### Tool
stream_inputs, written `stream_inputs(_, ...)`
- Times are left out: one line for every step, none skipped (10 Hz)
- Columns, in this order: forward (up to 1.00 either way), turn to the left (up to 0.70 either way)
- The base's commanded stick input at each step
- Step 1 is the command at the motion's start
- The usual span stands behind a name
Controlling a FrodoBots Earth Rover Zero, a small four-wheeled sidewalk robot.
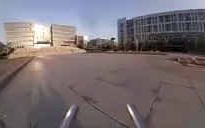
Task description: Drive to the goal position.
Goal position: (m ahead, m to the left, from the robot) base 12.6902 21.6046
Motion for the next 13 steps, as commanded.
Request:
stream_inputs(0.7,0.14)
stream_inputs(0.7,0.14)
stream_inputs(0.7,0.14)
stream_inputs(0.7,0.14)
stream_inputs(0.7,0.14)
stream_inputs(0.7,0.14)
stream_inputs(0.7,0.14)
stream_inputs(0.7,0.14)
stream_inputs(0.7,0.14)
stream_inputs(0.7,0.14)
stream_inputs(0.7,0.14)
stream_inputs(0.7,0.14)
stream_inputs(0.7,0.14)
